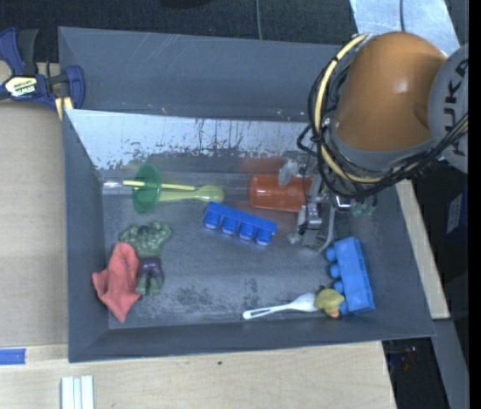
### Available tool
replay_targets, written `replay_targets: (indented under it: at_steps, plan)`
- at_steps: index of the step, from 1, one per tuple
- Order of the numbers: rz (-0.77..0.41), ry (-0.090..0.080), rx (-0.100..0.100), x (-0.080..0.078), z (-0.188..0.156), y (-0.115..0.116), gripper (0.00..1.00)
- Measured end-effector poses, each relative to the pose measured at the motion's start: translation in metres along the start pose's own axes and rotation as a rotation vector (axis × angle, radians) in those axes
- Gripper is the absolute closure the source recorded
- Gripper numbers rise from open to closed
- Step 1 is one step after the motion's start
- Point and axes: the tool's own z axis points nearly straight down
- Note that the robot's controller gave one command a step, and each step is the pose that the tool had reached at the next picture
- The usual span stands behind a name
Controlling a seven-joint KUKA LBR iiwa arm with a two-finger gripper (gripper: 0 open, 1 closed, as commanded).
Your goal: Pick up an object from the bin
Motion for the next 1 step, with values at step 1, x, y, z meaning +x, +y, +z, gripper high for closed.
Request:
replay_targets:
  at_steps: [1]
  plan:
    - [0.000,-0.008,0.000,-0.0017,-0.0040,0.0000,0.00]
